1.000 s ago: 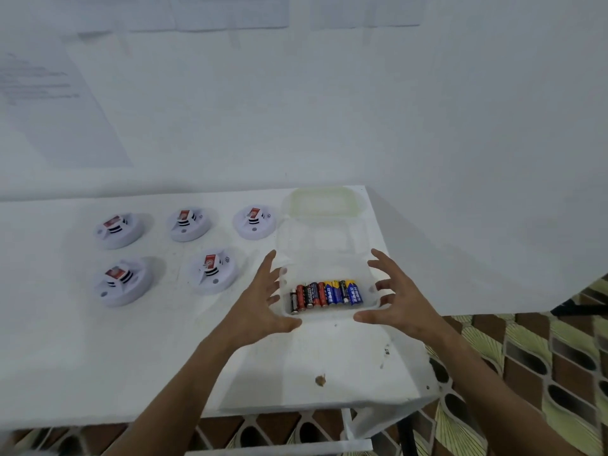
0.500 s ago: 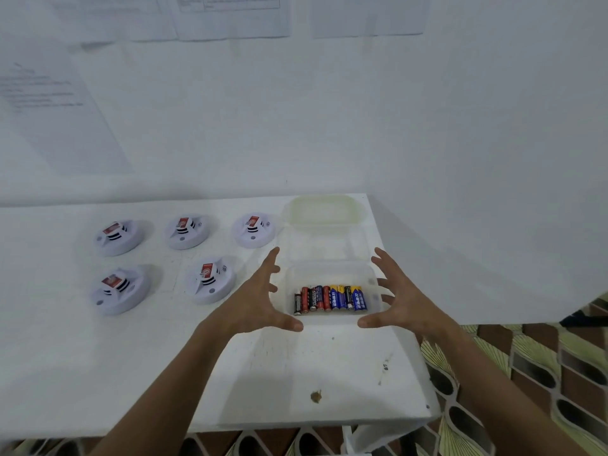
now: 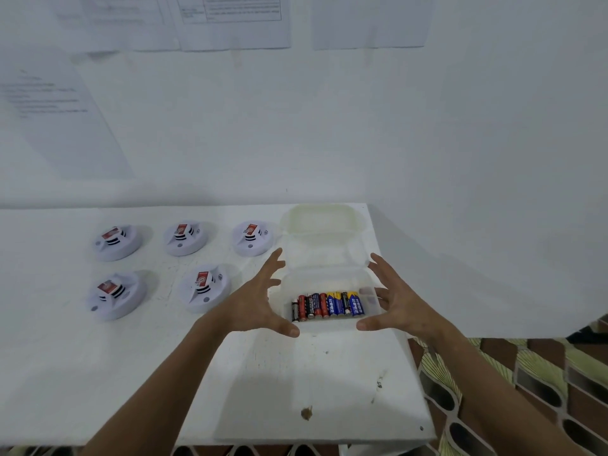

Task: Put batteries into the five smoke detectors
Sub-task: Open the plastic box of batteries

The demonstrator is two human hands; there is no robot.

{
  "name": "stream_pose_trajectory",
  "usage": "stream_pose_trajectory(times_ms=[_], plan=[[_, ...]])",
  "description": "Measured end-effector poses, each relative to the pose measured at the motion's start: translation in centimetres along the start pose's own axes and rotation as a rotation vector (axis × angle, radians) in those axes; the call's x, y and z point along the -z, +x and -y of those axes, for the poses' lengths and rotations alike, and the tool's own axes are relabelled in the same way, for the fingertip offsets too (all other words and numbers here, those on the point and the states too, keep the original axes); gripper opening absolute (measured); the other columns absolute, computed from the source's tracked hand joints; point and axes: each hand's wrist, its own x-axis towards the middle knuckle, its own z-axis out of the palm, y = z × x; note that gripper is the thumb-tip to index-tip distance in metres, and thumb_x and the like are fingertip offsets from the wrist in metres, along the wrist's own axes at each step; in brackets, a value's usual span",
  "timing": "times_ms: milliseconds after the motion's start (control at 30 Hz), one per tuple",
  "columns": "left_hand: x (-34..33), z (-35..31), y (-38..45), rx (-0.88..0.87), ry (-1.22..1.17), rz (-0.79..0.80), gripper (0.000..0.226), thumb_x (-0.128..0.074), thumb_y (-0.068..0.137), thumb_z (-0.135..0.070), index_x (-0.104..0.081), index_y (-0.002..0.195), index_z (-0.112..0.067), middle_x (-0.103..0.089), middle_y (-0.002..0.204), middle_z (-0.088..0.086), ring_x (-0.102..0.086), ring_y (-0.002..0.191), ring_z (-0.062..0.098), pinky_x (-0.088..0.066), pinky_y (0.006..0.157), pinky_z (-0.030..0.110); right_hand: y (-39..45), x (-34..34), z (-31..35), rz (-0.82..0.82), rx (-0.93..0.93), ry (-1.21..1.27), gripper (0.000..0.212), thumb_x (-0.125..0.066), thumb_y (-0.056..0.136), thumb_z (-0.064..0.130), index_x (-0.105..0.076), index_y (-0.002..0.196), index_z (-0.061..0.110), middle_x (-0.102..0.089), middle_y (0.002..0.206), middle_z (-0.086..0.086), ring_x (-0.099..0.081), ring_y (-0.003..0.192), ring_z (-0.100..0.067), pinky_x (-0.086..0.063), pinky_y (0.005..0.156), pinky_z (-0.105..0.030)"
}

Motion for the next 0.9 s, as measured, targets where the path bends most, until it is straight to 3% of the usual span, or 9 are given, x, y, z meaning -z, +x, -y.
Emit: stream_pose_trajectory(times_ms=[133,267,333,433,533,667,767,900], plan=[[-0.1,0.1,0.2,0.015,0.021,-0.008,0.142,-0.093,0.050,-0.046,0.008,0.149,-0.046,-0.013,0.156,-0.021,-0.030,0.133,0.003,-0.037,0.101,0.027,0.1,-0.1,-0.5,-0.013,0.040,-0.016,0.125,-0.098,0.054,0.028,-0.016,0.144,0.055,-0.023,0.155,0.027,-0.043,0.136,-0.013,-0.042,0.109,-0.029],[-0.2,0.2,0.1,0.047,-0.015,-0.002,0.139,-0.093,0.054,-0.039,0.009,0.149,-0.044,-0.023,0.149,-0.022,-0.038,0.131,0.011,-0.041,0.100,0.029,0.1,-0.3,-0.7,-0.040,0.053,-0.013,0.118,-0.096,0.053,0.027,-0.020,0.137,0.060,-0.031,0.147,0.028,-0.050,0.125,-0.002,-0.049,0.092,-0.013],[-0.3,0.0,0.1,0.066,-0.073,-0.003,0.137,-0.093,0.059,-0.030,0.009,0.150,-0.042,-0.026,0.152,-0.014,-0.043,0.126,0.014,-0.045,0.095,0.027,0.2,-0.3,-0.9,-0.041,0.052,-0.012,0.121,-0.096,0.053,0.028,-0.018,0.140,0.061,-0.031,0.146,0.030,-0.049,0.125,-0.001,-0.048,0.092,-0.013],[-0.6,-0.2,0.0,0.080,-0.113,-0.008,0.130,-0.089,0.064,-0.022,0.007,0.150,-0.040,-0.025,0.157,-0.007,-0.043,0.132,0.022,-0.046,0.092,0.024,0.3,-0.4,-1.0,-0.037,0.048,-0.021,0.124,-0.096,0.053,0.031,-0.016,0.143,0.059,-0.031,0.144,0.036,-0.047,0.126,-0.002,-0.047,0.091,-0.013],[-0.8,0.0,-0.1,0.081,-0.149,-0.011,0.128,-0.089,0.066,-0.020,0.006,0.150,-0.040,-0.025,0.157,-0.008,-0.042,0.134,0.021,-0.046,0.086,0.016,0.3,-0.4,-0.9,-0.043,0.042,-0.032,0.122,-0.095,0.053,0.031,-0.017,0.142,0.058,-0.031,0.141,0.036,-0.048,0.124,-0.003,-0.048,0.088,-0.013],[-0.9,-0.1,-0.5,0.074,-0.186,-0.014,0.132,-0.091,0.062,-0.025,0.006,0.151,-0.042,-0.022,0.156,-0.013,-0.042,0.130,0.016,-0.045,0.093,0.023,0.0,-0.4,-0.6,-0.069,0.033,-0.031,0.120,-0.094,0.053,0.031,-0.018,0.142,0.056,-0.031,0.139,0.039,-0.051,0.117,0.005,-0.050,0.081,-0.008],[-0.9,-0.3,-0.6,0.079,-0.194,-0.023,0.134,-0.092,0.060,-0.031,0.006,0.150,-0.043,-0.022,0.156,-0.013,-0.045,0.123,0.012,-0.047,0.084,0.017,-0.3,-0.6,-0.6,-0.088,0.022,-0.004,0.120,-0.094,0.053,0.031,-0.020,0.144,0.053,-0.036,0.137,0.037,-0.054,0.116,0.004,-0.052,0.080,-0.011],[-1.4,-0.2,-0.9,0.073,-0.204,-0.017,0.130,-0.090,0.065,-0.020,0.006,0.151,-0.041,-0.029,0.154,-0.011,-0.055,0.116,0.016,-0.054,0.074,0.016,-0.7,-1.1,-0.9,-0.127,0.014,0.021,0.121,-0.093,0.053,0.032,-0.020,0.148,0.047,-0.043,0.133,0.031,-0.058,0.117,-0.002,-0.054,0.076,-0.015]])
